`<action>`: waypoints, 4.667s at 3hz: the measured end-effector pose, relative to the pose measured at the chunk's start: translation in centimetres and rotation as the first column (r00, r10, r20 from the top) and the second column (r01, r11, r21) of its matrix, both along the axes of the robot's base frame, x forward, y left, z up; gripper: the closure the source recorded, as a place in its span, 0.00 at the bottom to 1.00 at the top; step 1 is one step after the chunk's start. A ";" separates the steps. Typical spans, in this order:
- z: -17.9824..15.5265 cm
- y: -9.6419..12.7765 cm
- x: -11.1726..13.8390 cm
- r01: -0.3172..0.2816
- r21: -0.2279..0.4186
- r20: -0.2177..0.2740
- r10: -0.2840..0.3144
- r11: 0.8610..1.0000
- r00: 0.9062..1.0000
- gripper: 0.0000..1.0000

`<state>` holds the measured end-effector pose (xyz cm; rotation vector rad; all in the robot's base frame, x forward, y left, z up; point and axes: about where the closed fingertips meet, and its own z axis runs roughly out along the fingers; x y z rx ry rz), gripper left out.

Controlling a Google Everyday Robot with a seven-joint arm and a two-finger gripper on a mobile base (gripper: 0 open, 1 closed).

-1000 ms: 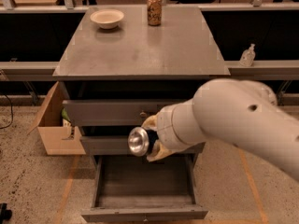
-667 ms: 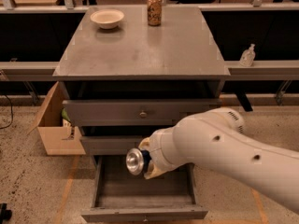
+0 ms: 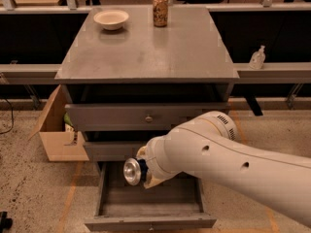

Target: Place pepsi can into bottom drawer

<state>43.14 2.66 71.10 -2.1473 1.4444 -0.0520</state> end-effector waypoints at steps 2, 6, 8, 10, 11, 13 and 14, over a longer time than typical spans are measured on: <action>-12.2 -4.3 3.7 0.157 0.028 -0.040 -0.156 0.987 0.987 1.00; -32.8 -6.8 13.3 0.327 0.058 -0.178 -0.313 0.943 0.933 1.00; -39.1 -7.1 12.5 0.359 0.026 -0.243 -0.342 0.933 0.908 1.00; -46.5 -4.3 12.0 0.316 0.029 -0.283 -0.295 0.948 0.913 1.00; -49.2 -3.1 12.6 0.284 0.029 -0.268 -0.266 0.959 0.926 0.82; -53.1 -1.6 13.0 0.261 0.010 -0.248 -0.250 0.965 0.936 0.36; -53.2 -2.1 13.0 0.294 0.006 -0.243 -0.284 0.956 0.928 0.06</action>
Offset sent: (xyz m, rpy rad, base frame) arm 0.0843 -0.0602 -0.2302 0.1272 0.0827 -0.4727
